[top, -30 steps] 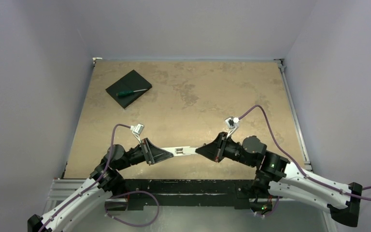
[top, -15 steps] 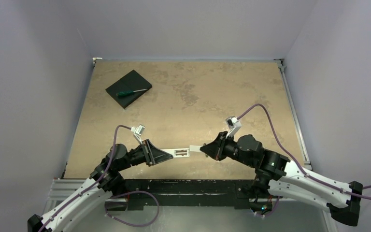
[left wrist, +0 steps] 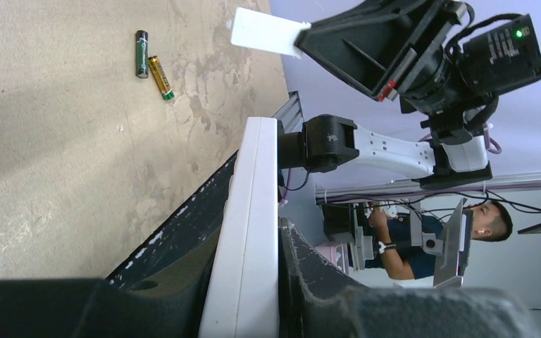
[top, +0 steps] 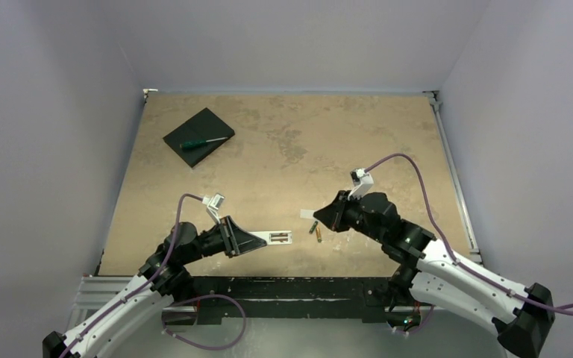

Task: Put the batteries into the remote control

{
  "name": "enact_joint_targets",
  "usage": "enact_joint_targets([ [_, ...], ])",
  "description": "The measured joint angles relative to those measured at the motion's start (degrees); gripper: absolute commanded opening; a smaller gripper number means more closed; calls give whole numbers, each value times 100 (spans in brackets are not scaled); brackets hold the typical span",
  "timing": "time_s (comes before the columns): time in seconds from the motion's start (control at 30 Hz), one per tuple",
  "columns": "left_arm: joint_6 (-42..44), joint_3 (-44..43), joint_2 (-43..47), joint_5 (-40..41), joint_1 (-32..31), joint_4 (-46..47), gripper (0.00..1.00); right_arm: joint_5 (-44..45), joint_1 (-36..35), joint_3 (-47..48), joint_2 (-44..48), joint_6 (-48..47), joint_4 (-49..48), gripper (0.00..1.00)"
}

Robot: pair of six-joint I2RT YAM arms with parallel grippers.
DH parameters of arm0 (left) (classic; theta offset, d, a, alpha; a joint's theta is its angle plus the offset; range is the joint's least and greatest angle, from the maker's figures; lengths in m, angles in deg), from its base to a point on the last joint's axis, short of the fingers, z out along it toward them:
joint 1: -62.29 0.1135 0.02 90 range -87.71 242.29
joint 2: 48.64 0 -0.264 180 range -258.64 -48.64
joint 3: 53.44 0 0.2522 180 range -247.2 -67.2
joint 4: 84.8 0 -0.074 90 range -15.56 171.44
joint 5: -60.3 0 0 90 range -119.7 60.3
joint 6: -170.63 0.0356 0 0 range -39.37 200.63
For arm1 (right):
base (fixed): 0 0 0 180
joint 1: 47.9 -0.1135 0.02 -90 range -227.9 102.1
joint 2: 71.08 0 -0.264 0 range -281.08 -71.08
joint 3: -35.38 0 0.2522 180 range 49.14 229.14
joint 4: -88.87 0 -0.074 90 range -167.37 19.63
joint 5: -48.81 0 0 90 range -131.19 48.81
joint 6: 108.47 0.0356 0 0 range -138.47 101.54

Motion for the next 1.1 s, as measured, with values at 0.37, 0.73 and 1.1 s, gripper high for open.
enact_joint_targets([
  [0.37, 7, 0, 42, 0, 0, -13, 0, -1038, 1416, -328, -612, -186, -675, 0],
  [0.73, 2, 0, -166, -7, 0, 85, 0, -1980, 2544, -848, -1307, -205, -1620, 0],
  [1.1, -4, 2, -385, -28, 0, 365, 0, -2730, 3421, -1215, -2369, -164, -2715, 0],
])
